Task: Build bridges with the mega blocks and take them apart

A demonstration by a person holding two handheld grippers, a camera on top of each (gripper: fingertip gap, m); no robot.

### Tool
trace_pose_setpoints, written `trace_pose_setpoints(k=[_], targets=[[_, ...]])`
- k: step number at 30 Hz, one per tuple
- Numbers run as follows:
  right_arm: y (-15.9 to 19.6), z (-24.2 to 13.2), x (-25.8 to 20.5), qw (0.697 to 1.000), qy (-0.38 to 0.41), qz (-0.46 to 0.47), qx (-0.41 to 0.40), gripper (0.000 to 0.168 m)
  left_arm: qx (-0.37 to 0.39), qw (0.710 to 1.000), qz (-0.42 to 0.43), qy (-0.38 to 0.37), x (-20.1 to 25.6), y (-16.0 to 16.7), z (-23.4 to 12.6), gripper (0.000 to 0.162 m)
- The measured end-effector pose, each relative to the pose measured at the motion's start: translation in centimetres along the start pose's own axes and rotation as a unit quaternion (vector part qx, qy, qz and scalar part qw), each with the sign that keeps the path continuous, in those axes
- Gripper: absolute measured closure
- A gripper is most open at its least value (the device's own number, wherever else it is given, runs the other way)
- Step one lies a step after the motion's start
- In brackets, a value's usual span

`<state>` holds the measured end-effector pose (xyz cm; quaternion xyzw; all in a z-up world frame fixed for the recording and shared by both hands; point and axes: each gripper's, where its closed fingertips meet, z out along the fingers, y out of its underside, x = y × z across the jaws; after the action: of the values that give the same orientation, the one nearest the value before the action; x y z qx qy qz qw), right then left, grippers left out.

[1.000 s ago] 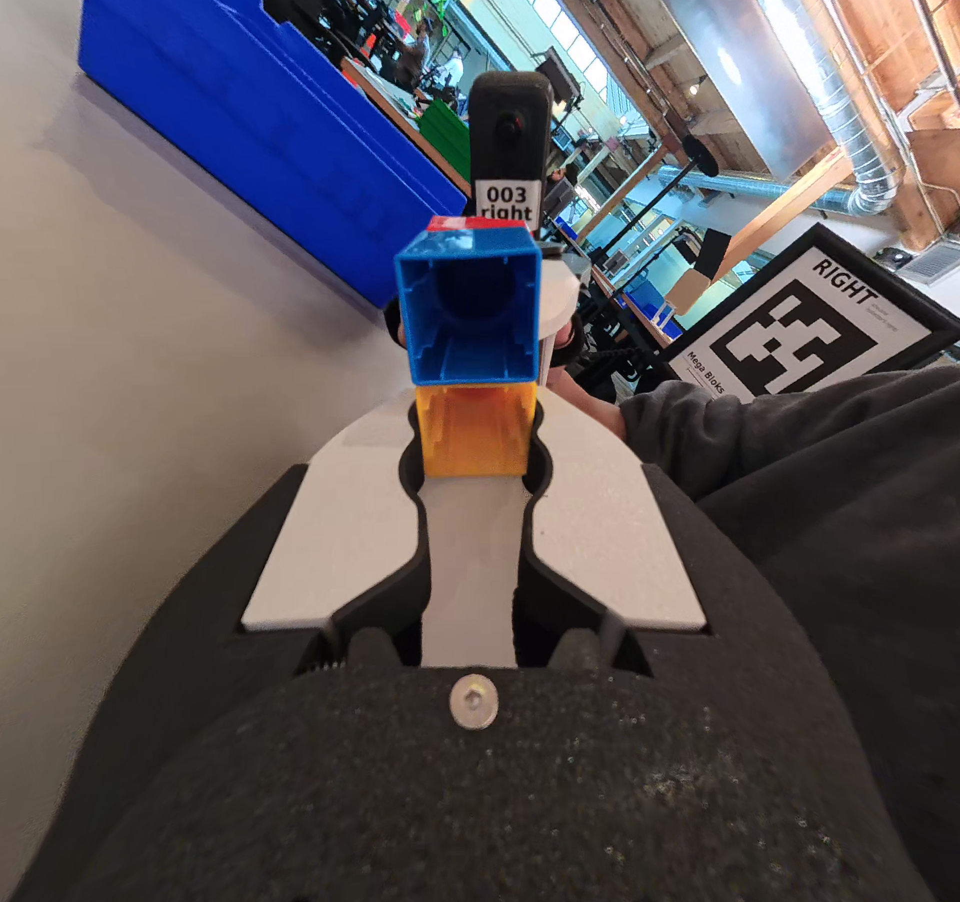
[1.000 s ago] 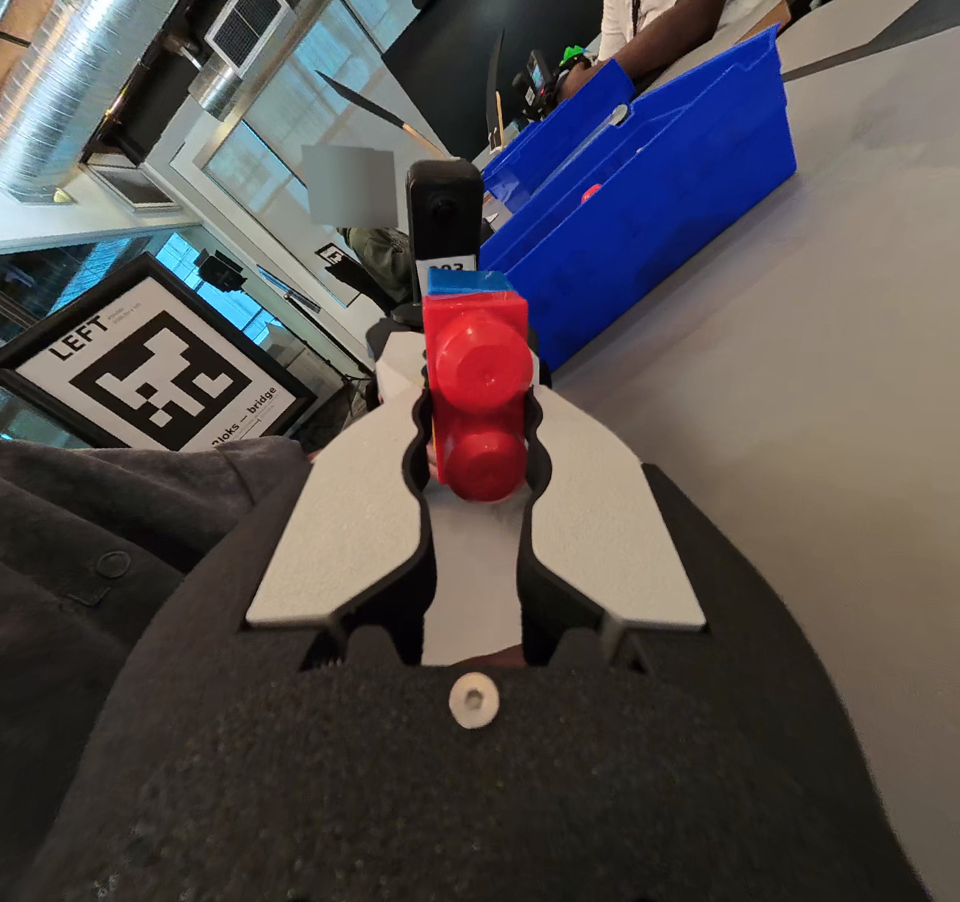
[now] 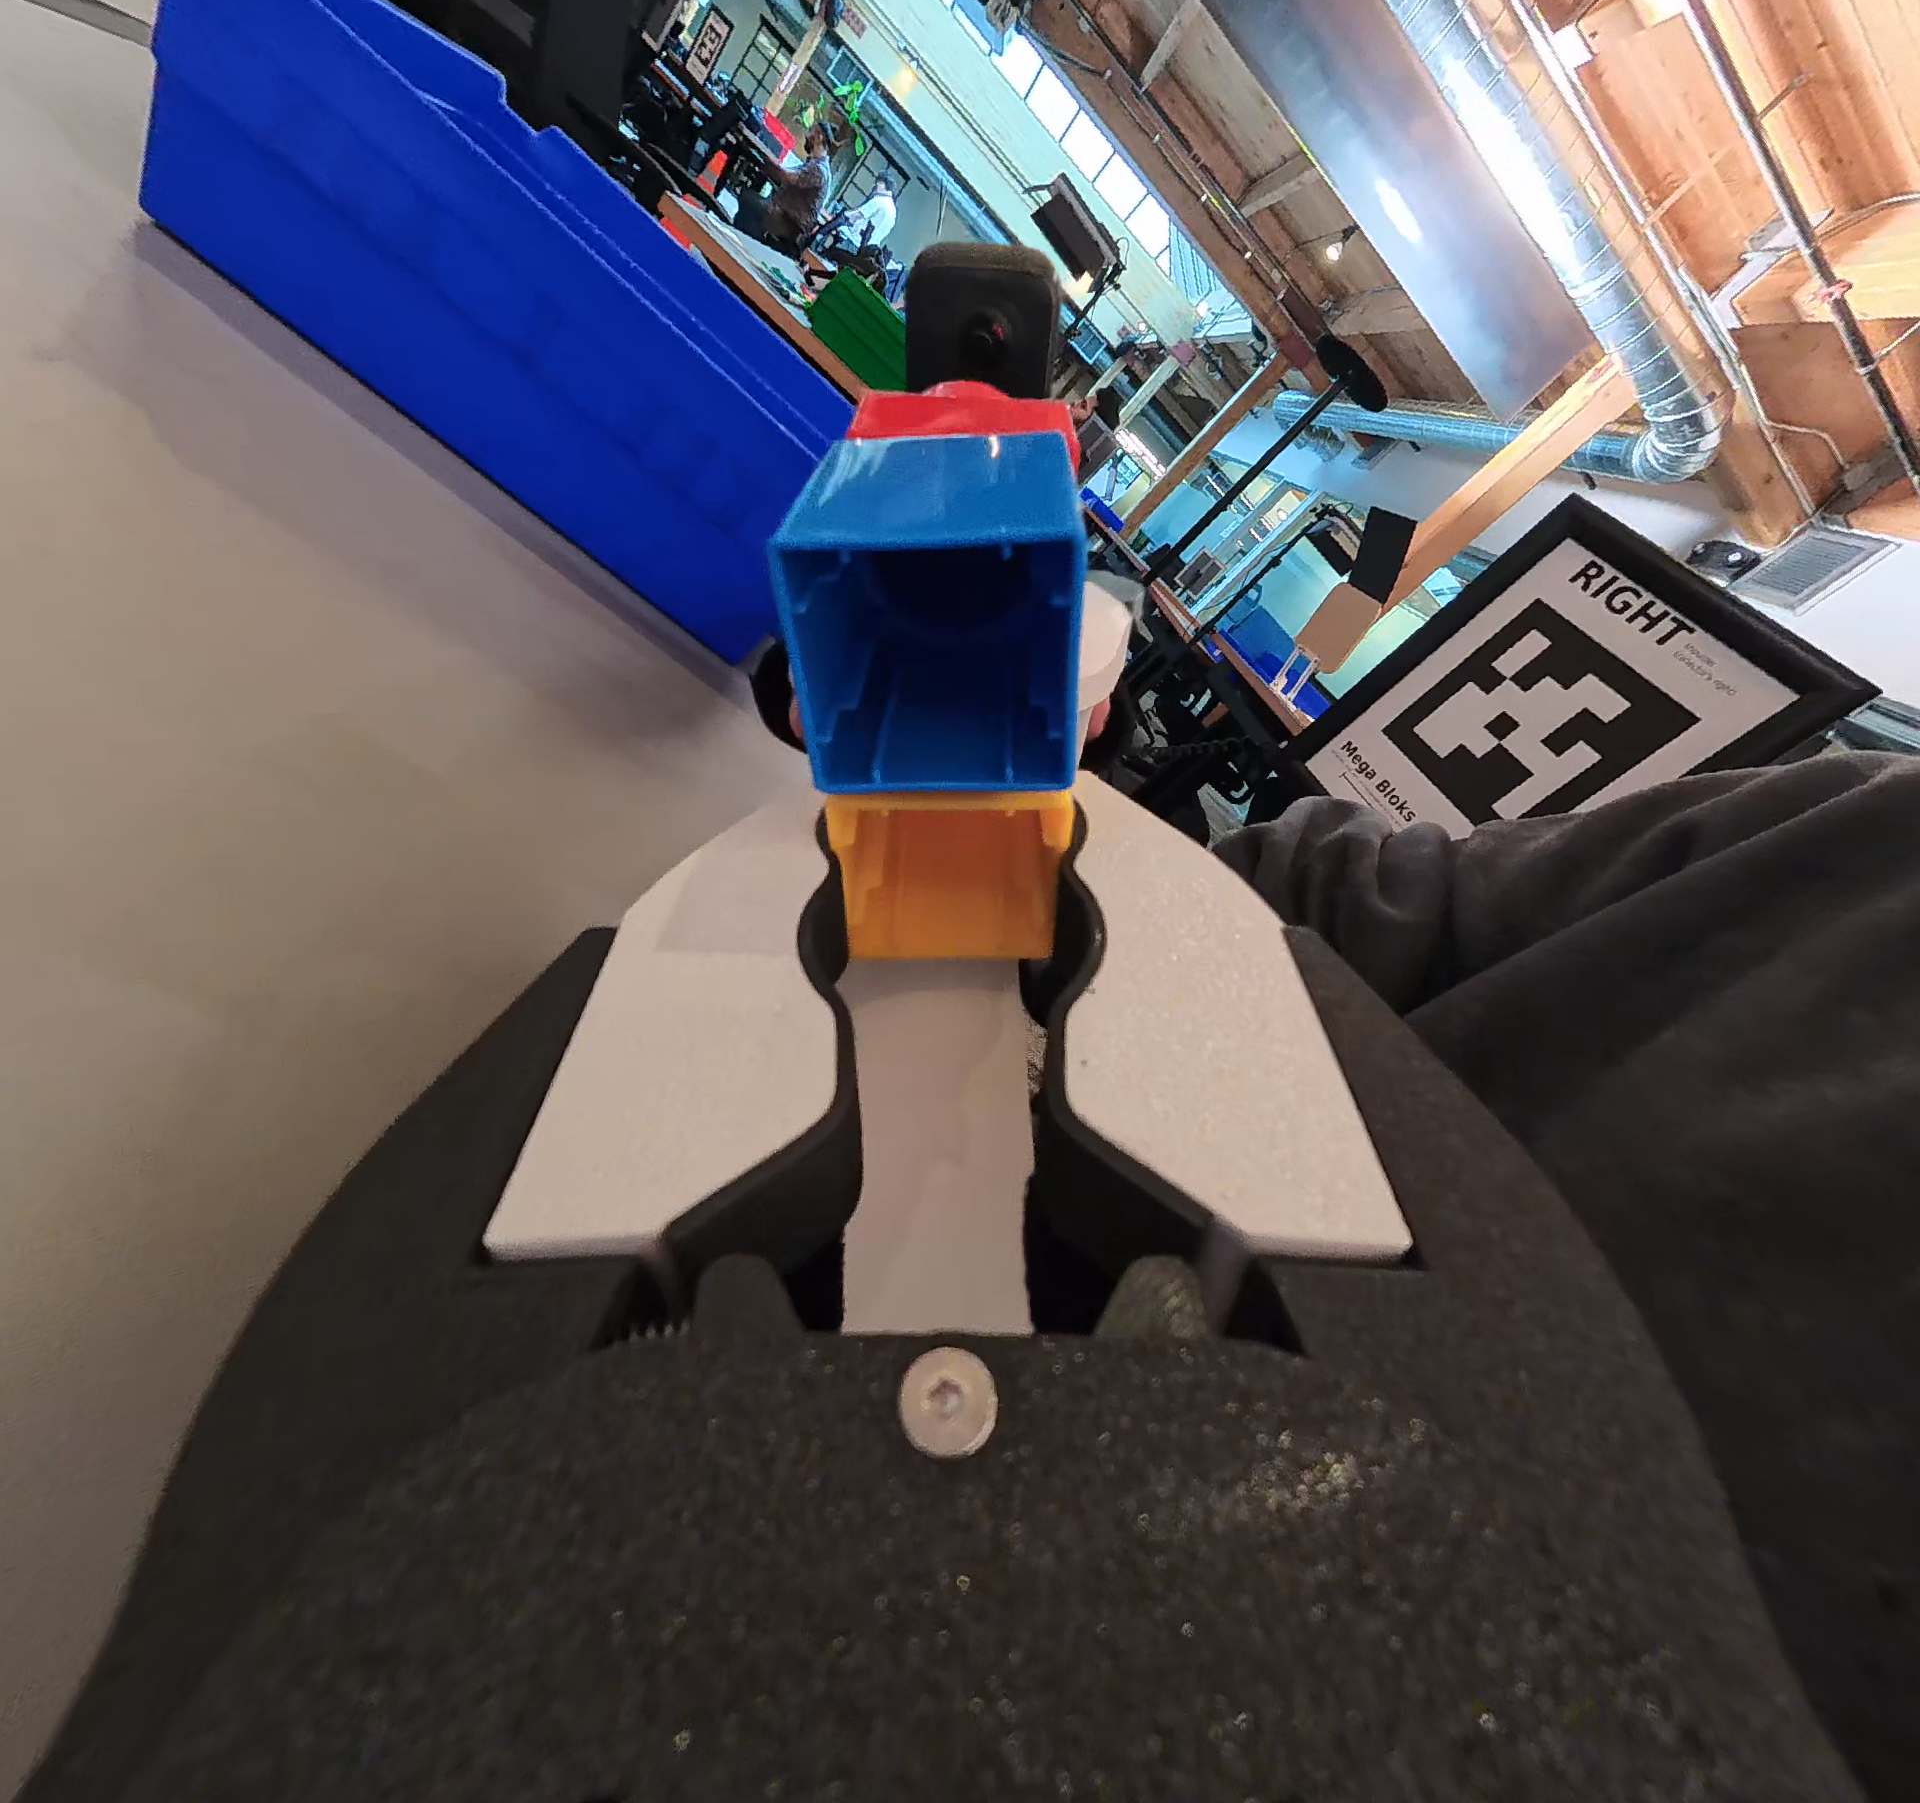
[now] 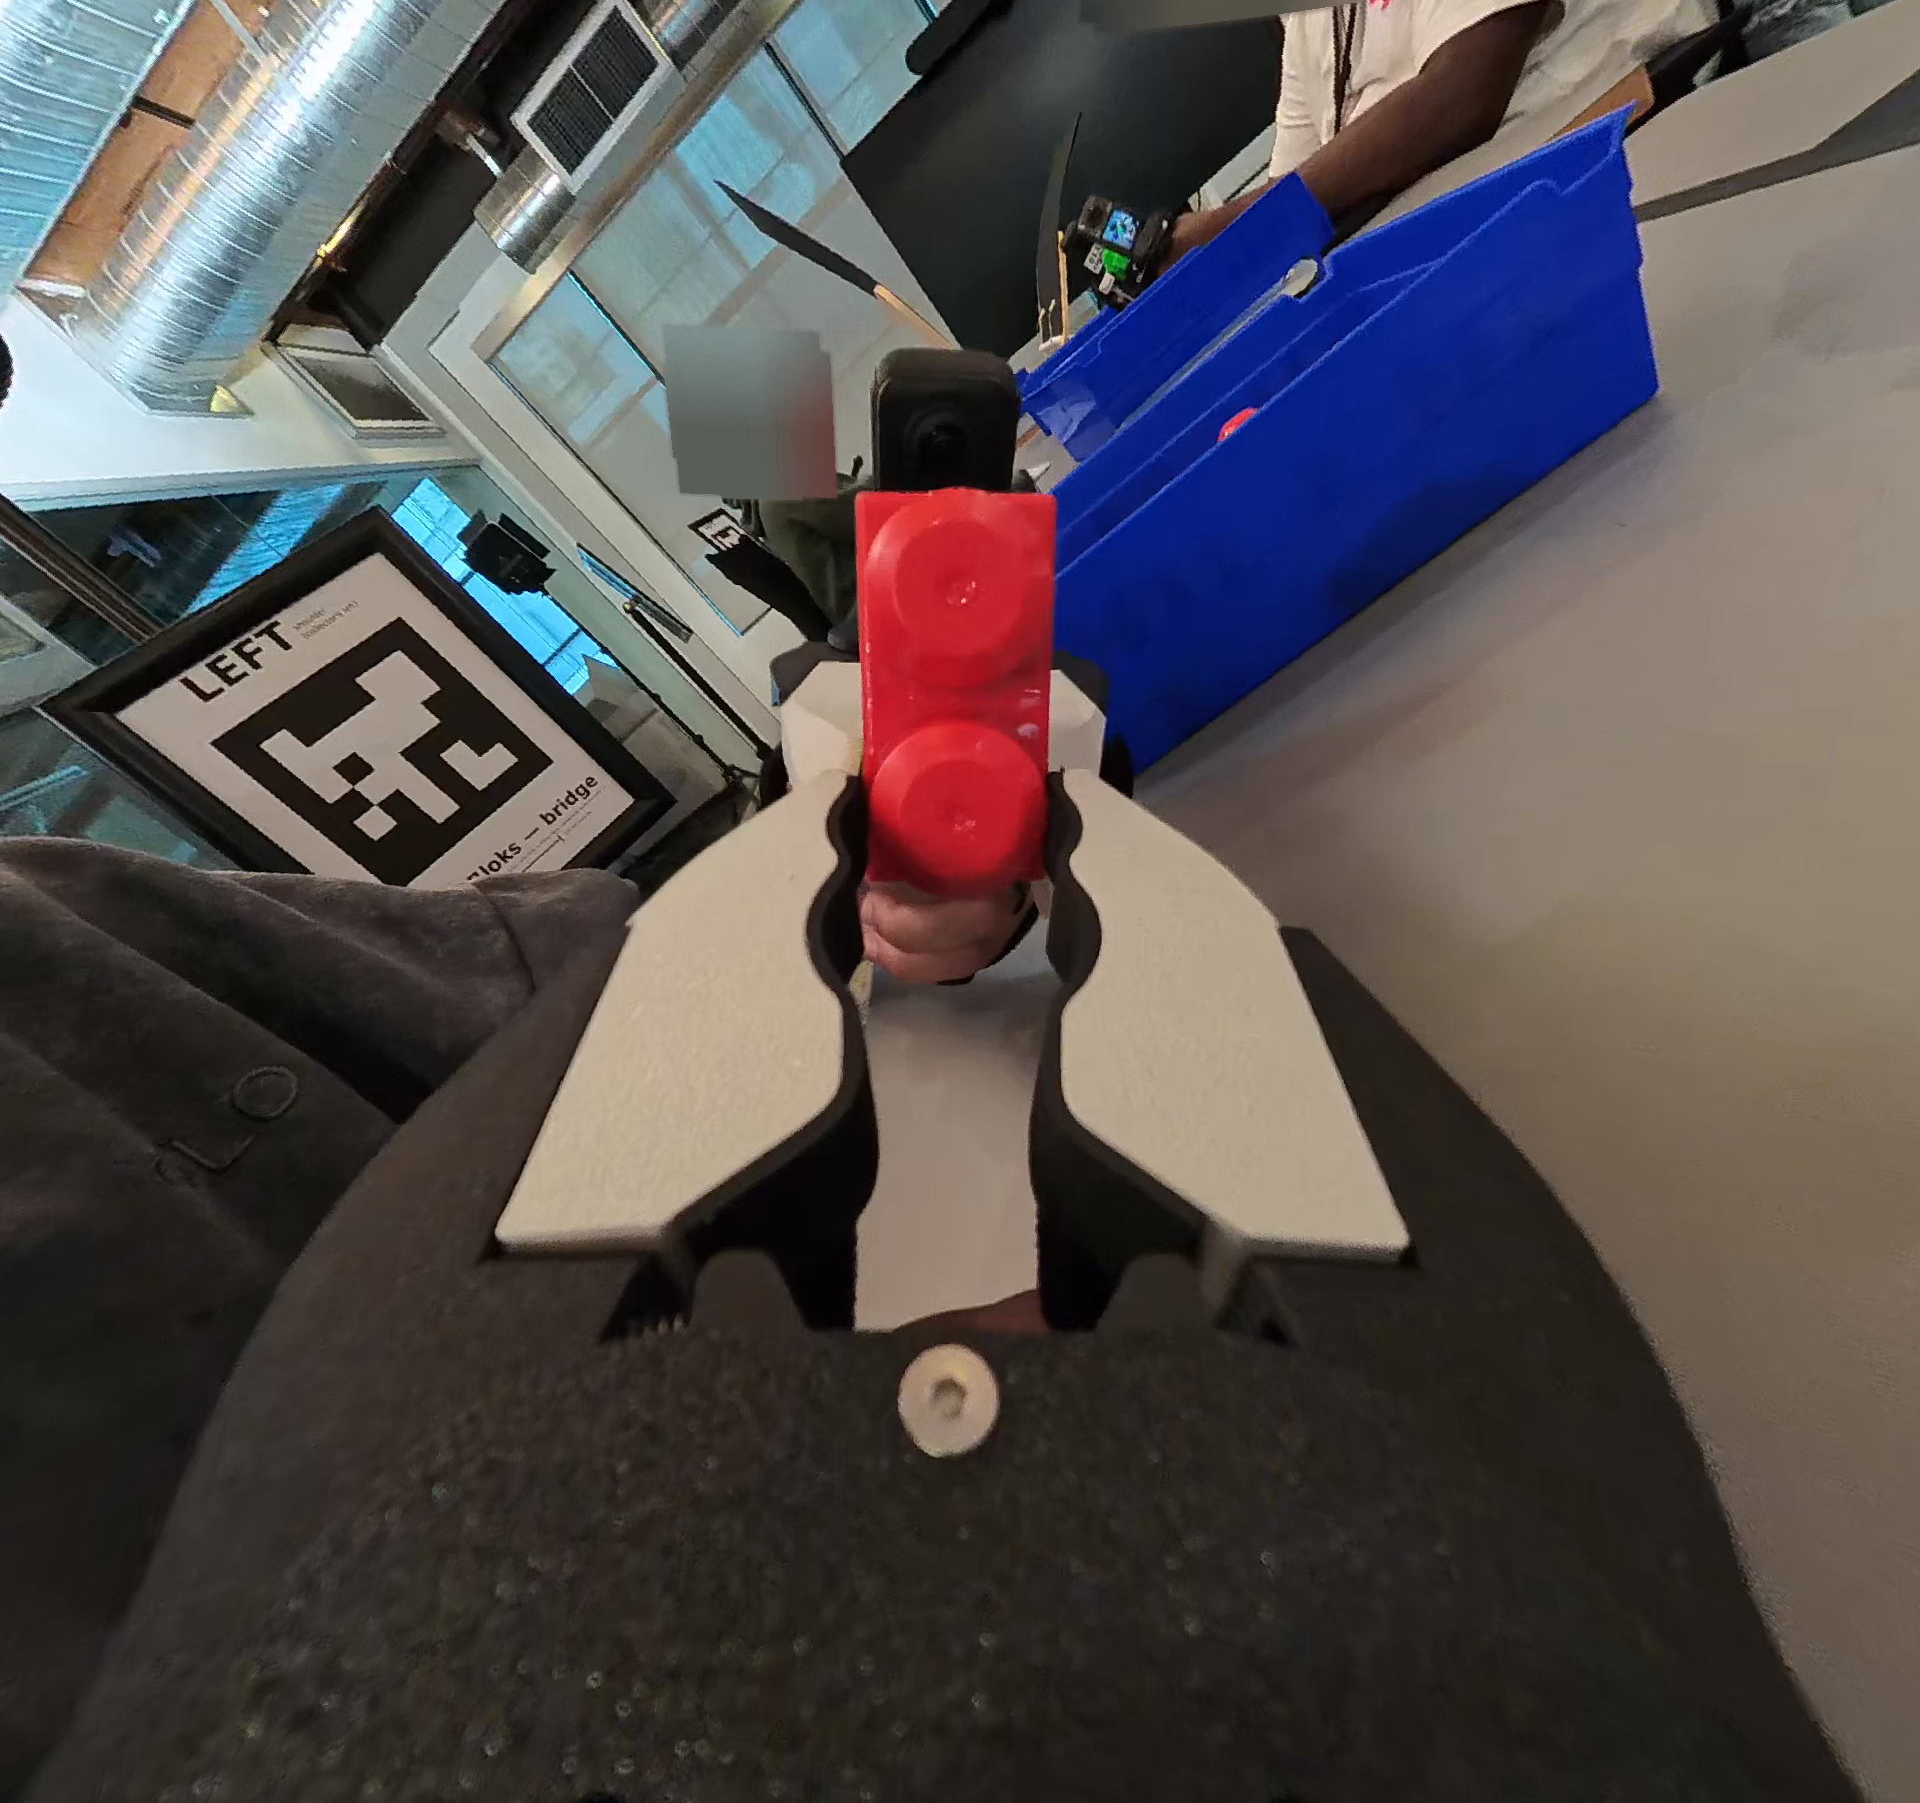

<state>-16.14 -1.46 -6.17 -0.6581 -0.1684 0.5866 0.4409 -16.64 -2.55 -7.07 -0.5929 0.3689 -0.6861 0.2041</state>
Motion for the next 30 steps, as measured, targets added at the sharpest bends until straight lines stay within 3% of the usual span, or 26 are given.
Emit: trace_pose_setpoints(k=[3,6,10,13,16,30], targets=[[-0.3,-0.1,-0.5,1.000,-0.014,-0.001,0.003,0.136,-0.007,1.000,0.006,0.003,0.5,-0.2,0.0,0.125],[-0.6,-0.4,-0.4,1.000,-0.013,-0.003,0.011,0.136,-0.008,1.000,0.007,-0.004,0.6,-0.7,-0.6,0.098],[0.0,-0.2,-0.1,1.000,-0.004,-0.013,-0.005,0.136,0.038,0.999,0.001,-0.007,0.4,-2.8,-2.6,0.096],[0.8,0.4,-0.1,1.000,0.000,-0.018,-0.022,0.136,0.046,0.999,0.011,-0.022,0.3,-3.7,-3.2,0.100],[1.1,0.7,-0.3,0.999,-0.007,-0.017,-0.028,0.136,0.042,0.998,0.022,-0.034,0.1,-3.6,-3.2,0.125],[1.5,0.9,-0.3,0.999,0.003,-0.013,-0.042,0.136,0.054,0.998,0.033,-0.032,0.1,-3.4,-3.0,0.127]])
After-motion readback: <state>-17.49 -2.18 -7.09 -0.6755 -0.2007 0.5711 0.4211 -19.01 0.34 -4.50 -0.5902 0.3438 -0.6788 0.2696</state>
